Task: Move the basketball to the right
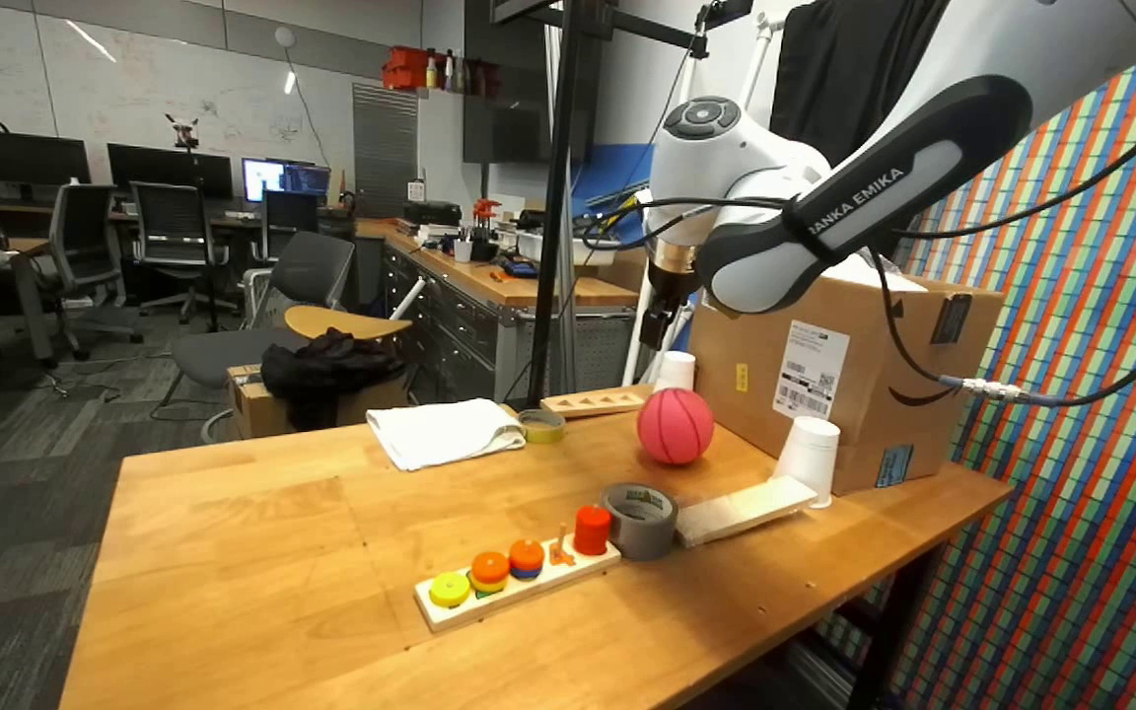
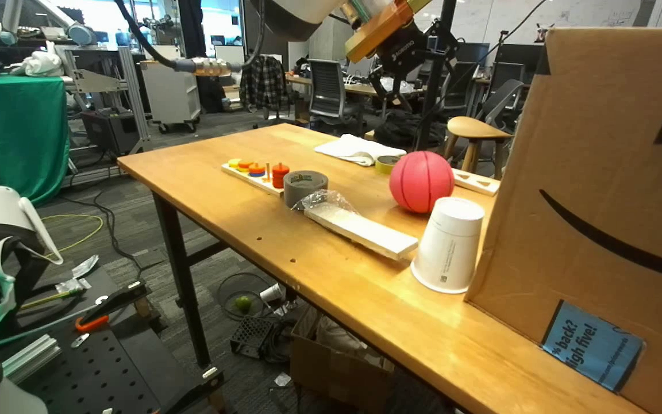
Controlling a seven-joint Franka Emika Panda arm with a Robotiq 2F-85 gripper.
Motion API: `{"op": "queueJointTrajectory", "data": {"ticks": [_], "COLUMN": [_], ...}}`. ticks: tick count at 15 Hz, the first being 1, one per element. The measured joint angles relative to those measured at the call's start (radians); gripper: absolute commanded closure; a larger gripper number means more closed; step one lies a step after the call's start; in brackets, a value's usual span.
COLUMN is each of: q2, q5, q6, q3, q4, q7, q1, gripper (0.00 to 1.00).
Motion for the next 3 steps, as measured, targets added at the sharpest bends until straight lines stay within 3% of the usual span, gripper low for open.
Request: {"op": "queueJointTrajectory", "data": {"ticks": [3], "q2": [0.001], "q5": [0.000], "q6": [0.000], "q3": [0.000], "q4": [0.000], "q7": [0.000], "q1": [-0.008], "gripper": [0.00]}}
